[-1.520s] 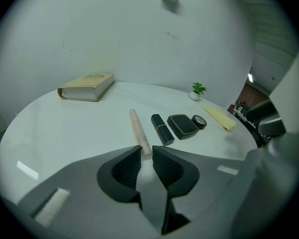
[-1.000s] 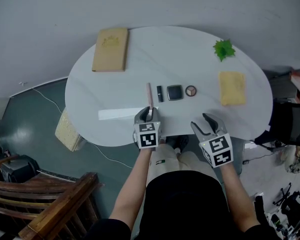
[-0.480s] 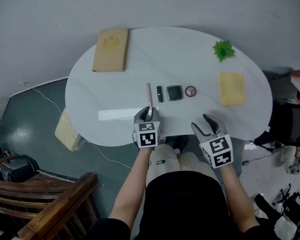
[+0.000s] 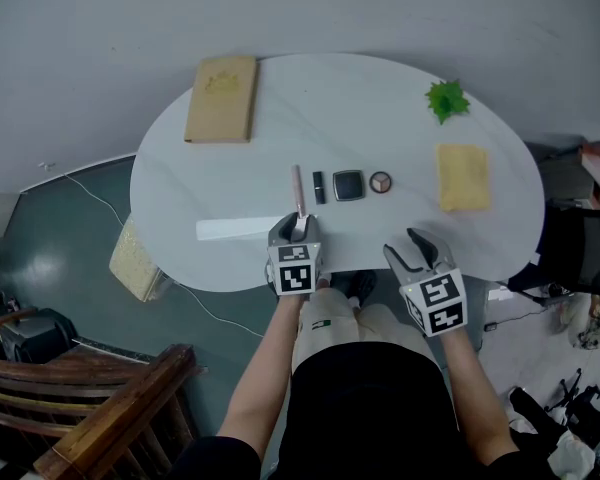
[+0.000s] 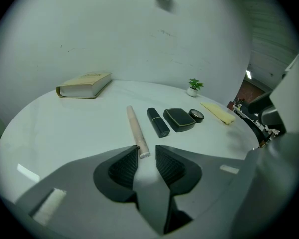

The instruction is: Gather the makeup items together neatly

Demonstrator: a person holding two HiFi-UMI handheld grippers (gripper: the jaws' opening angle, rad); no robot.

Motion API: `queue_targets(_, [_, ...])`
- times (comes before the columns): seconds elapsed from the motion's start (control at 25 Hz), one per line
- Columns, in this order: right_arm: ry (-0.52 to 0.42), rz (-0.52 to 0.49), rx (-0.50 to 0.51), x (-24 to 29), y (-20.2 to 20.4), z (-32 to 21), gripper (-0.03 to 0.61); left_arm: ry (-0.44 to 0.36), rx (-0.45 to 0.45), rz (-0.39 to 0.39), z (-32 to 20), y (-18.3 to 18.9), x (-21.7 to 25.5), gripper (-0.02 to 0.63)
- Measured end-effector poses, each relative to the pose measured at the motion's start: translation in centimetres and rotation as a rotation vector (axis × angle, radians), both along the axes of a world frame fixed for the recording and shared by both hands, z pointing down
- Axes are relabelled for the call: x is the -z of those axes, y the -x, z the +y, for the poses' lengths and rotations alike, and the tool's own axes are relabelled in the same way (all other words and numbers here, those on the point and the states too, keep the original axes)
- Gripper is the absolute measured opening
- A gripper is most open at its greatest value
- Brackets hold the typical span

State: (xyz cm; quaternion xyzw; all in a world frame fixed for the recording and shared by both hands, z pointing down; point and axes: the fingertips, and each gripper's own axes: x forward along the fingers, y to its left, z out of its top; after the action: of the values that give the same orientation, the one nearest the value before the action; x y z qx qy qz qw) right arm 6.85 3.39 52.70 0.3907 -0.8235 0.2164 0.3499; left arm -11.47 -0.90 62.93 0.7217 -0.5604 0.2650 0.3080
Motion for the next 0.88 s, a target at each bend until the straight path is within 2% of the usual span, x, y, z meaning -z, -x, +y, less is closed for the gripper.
queue_targets(0.88, [-0.006,0.002,0.006,0.03,-0.13,0.31,0.222,-0.018,0.024,0.022,0.01,0.07,0.05,0.138])
